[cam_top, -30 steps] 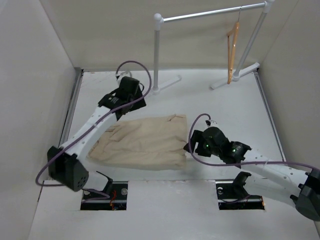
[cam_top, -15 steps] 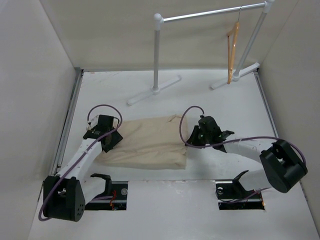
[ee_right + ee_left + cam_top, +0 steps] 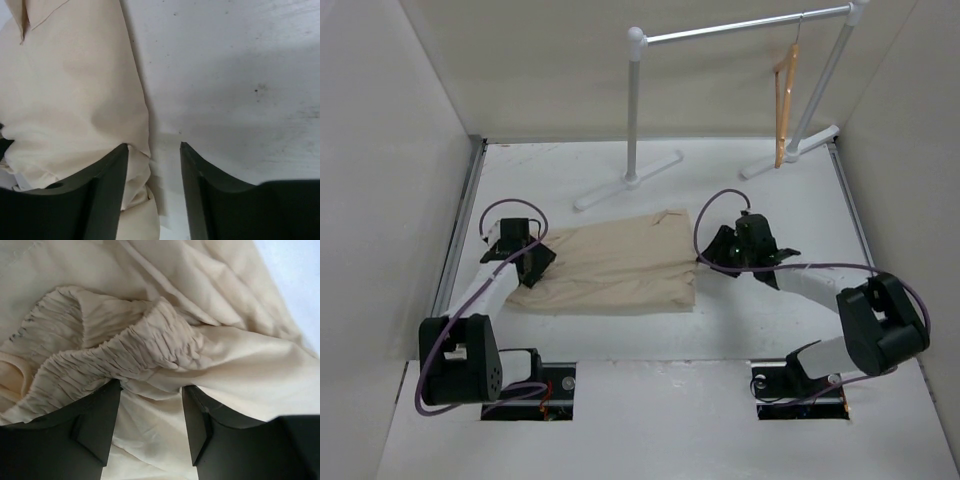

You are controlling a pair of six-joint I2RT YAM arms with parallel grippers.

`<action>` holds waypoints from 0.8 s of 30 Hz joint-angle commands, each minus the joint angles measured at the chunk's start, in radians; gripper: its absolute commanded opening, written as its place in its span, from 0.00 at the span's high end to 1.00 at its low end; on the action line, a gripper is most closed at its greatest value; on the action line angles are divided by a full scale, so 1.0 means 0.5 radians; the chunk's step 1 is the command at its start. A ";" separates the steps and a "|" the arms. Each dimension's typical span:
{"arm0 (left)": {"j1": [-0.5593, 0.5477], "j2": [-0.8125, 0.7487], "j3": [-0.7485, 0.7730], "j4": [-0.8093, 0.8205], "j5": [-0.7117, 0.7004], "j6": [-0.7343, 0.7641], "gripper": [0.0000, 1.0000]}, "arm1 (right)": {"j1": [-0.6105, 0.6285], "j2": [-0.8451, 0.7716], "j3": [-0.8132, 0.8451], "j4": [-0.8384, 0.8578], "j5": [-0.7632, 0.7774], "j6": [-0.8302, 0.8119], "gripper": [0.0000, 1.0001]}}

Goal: Place the trousers on the hanger
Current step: Fold the trousers at the center of the board.

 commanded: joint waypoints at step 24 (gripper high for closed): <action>-0.140 -0.209 -0.263 0.171 -0.068 -0.183 0.60 | 0.638 0.044 -0.303 0.456 0.065 0.327 0.86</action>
